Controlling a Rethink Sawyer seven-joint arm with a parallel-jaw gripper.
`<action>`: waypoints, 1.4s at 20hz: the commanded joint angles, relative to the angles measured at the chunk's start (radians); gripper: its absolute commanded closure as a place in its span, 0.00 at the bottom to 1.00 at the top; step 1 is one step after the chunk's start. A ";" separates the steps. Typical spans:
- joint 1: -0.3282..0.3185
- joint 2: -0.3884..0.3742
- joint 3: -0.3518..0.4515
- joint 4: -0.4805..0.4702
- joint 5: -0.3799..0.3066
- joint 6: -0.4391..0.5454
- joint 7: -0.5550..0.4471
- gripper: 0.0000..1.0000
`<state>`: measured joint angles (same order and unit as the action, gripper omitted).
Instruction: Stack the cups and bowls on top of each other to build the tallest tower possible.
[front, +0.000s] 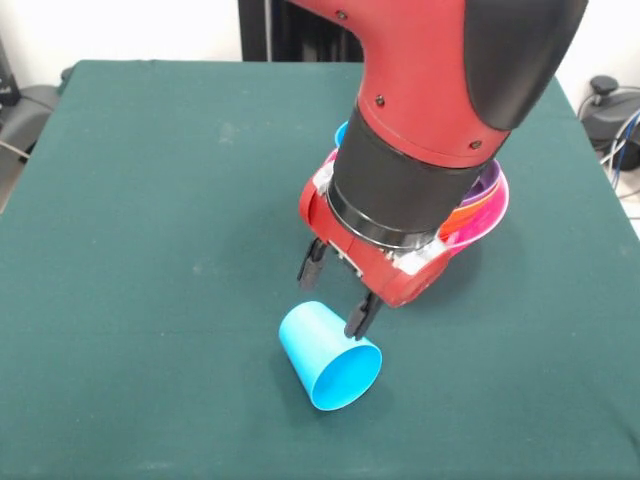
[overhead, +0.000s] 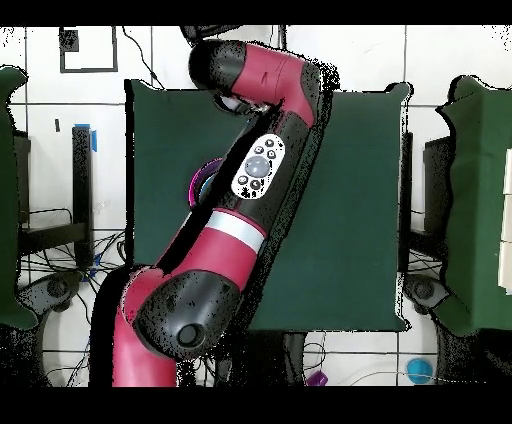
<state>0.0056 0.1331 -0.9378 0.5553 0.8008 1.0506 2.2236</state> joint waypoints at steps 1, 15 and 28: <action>0.016 -0.038 0.201 0.163 -0.102 -0.087 -0.080 0.00; 0.026 -0.041 0.274 0.203 -0.117 -0.168 -0.062 0.00; -0.008 0.008 0.294 0.077 -0.135 -0.126 -0.010 0.00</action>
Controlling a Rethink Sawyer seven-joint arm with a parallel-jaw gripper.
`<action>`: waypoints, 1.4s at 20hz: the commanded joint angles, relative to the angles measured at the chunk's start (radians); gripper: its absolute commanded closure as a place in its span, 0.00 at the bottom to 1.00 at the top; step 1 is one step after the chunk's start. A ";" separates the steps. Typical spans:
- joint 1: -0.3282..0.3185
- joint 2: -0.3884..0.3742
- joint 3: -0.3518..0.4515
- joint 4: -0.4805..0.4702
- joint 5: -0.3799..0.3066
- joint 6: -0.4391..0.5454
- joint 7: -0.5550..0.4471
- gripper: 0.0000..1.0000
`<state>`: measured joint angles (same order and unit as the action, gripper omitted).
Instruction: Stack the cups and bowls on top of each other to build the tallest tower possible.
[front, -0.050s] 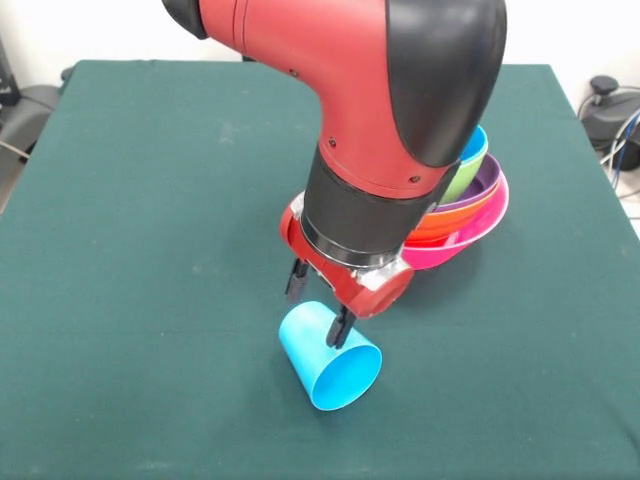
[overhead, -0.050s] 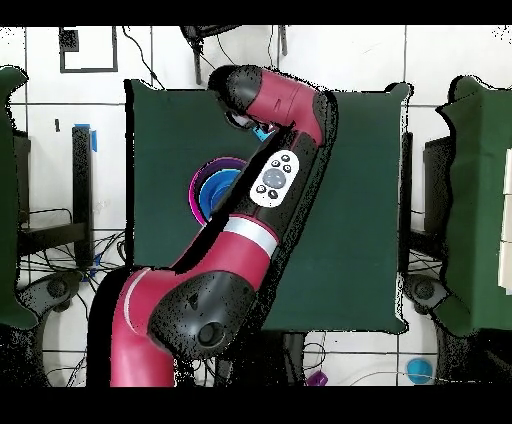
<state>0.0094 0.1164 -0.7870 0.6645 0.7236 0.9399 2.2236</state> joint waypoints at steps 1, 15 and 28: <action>-0.018 0.032 0.143 -0.049 -0.055 -0.010 -0.007 0.00; 0.004 -0.028 0.186 0.038 -0.059 -0.036 0.007 0.00; 0.011 -0.010 0.192 0.028 -0.090 -0.029 -0.007 0.00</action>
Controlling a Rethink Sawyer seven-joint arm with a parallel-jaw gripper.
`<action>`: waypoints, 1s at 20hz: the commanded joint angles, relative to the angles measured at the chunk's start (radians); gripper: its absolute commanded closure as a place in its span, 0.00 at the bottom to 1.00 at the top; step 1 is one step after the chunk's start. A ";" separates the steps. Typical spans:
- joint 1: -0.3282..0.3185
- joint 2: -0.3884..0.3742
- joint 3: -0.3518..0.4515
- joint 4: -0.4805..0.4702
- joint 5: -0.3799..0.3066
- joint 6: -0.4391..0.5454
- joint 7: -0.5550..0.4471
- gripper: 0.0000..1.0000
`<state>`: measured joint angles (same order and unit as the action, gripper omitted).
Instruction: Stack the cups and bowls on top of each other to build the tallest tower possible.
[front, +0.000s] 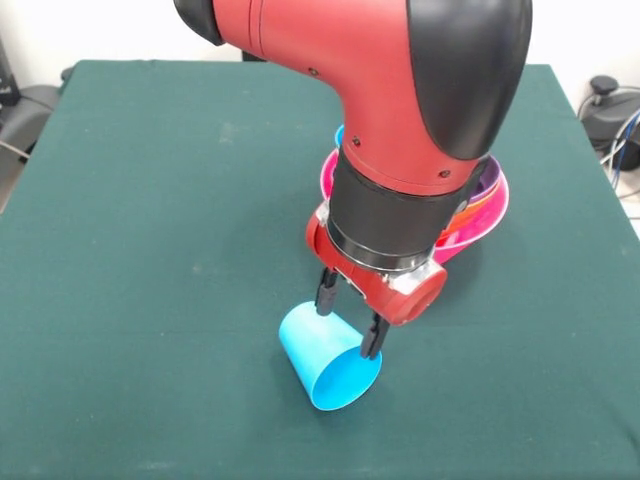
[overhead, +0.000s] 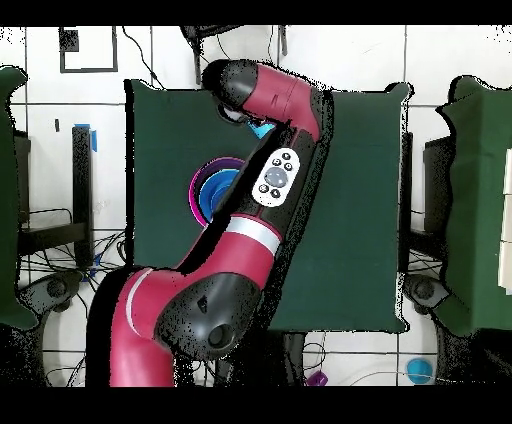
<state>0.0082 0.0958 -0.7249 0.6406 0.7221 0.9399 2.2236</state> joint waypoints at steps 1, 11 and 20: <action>0.011 0.011 0.126 0.047 -0.092 -0.020 -0.013 0.00; 0.043 0.031 0.103 0.025 -0.096 0.004 0.024 0.00; 0.027 0.195 -0.013 -0.260 -0.033 0.080 0.136 0.00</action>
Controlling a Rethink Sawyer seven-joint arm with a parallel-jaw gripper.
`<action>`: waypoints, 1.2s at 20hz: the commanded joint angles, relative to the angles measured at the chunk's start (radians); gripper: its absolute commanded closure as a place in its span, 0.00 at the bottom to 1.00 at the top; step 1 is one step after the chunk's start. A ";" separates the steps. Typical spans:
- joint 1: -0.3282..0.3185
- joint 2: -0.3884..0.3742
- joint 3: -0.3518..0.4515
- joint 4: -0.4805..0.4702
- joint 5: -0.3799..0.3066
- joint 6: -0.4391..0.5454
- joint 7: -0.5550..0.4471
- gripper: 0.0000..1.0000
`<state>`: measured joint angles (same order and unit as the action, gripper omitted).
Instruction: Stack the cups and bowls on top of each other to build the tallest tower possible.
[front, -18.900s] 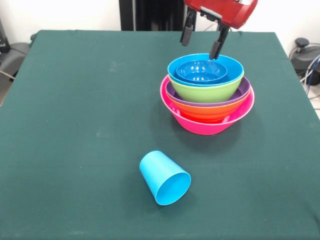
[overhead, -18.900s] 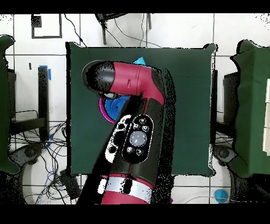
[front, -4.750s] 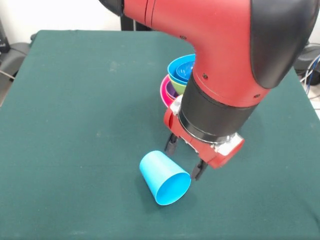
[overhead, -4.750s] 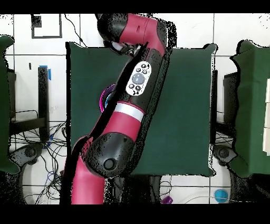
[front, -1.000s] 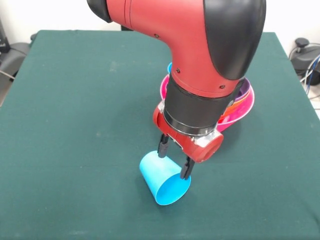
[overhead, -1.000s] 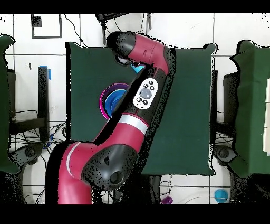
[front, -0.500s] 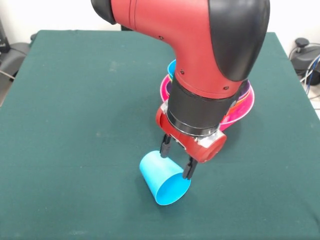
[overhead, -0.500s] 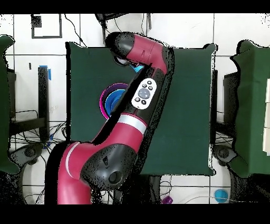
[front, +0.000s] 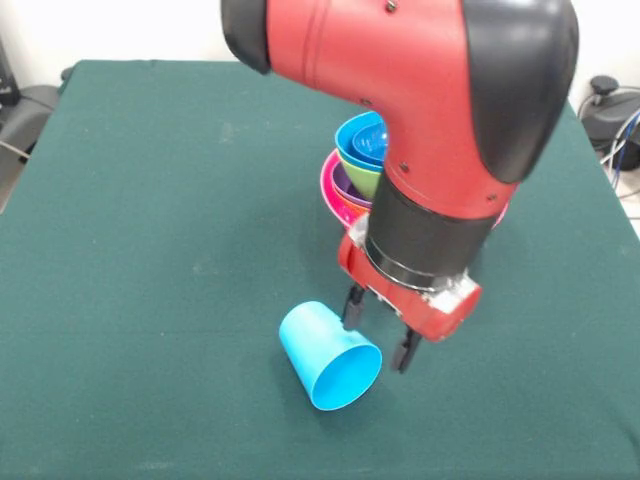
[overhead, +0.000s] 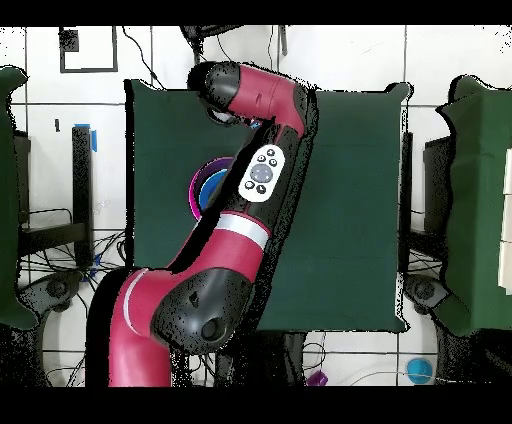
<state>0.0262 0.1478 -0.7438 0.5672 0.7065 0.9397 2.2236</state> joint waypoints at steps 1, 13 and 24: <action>0.002 0.166 -0.018 -0.224 -0.004 0.089 0.146 0.00; -0.126 0.351 -0.655 -0.545 0.508 0.147 0.262 0.00; -0.197 0.334 -1.546 -0.541 1.404 0.176 0.170 0.00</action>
<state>-0.1519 0.4836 -1.8465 0.0918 1.8232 0.9992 2.2702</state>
